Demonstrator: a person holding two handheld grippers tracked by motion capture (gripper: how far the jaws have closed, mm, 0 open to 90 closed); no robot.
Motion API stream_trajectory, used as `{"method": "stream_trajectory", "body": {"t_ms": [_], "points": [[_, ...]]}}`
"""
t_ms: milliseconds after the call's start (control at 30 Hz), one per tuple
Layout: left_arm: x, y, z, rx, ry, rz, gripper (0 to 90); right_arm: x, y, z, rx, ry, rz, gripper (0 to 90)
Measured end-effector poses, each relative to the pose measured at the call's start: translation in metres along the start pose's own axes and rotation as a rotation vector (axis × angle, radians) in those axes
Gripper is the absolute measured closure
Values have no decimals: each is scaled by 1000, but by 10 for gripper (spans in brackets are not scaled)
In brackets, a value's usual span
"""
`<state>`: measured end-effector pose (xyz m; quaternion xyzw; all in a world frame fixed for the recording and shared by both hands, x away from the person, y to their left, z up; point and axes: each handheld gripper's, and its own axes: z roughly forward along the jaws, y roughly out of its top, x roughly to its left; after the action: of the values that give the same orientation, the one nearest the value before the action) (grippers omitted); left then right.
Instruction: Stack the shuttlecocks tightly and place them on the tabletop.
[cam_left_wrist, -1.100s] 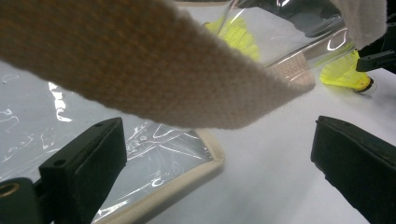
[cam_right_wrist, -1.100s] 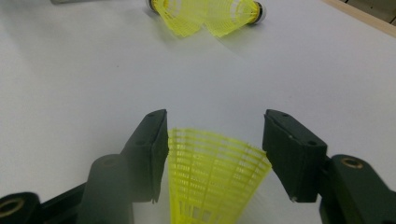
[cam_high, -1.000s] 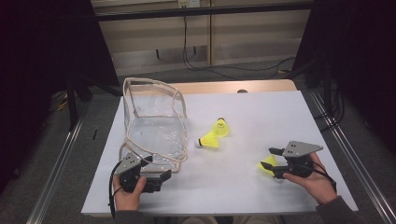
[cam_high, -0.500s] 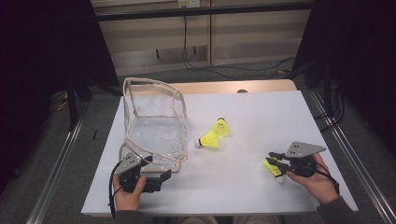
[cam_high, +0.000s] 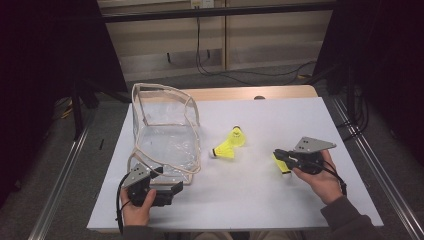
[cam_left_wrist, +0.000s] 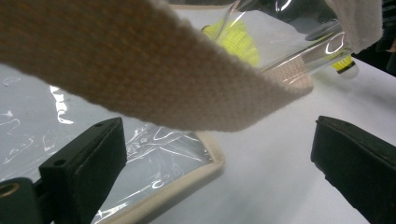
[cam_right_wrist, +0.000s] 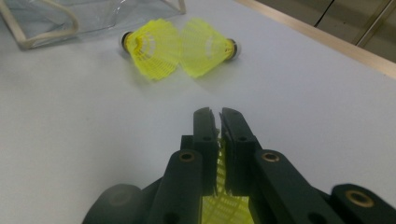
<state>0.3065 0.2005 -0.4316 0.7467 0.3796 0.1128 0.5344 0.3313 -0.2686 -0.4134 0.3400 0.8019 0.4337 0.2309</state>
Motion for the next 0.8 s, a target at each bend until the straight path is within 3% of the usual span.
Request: {"method": "stream_trajectory", "body": {"t_ms": [400, 600, 800], "points": [[1, -1, 0, -5, -5, -6, 35, -12, 17, 32, -35, -85, 45, 848], [1, -1, -1, -6, 1, -8, 35, -11, 14, 44, -12, -95, 41, 826], [1, -1, -2, -6, 1, -7, 35, -8, 9, 43, 0, -85, 57, 778]]}}
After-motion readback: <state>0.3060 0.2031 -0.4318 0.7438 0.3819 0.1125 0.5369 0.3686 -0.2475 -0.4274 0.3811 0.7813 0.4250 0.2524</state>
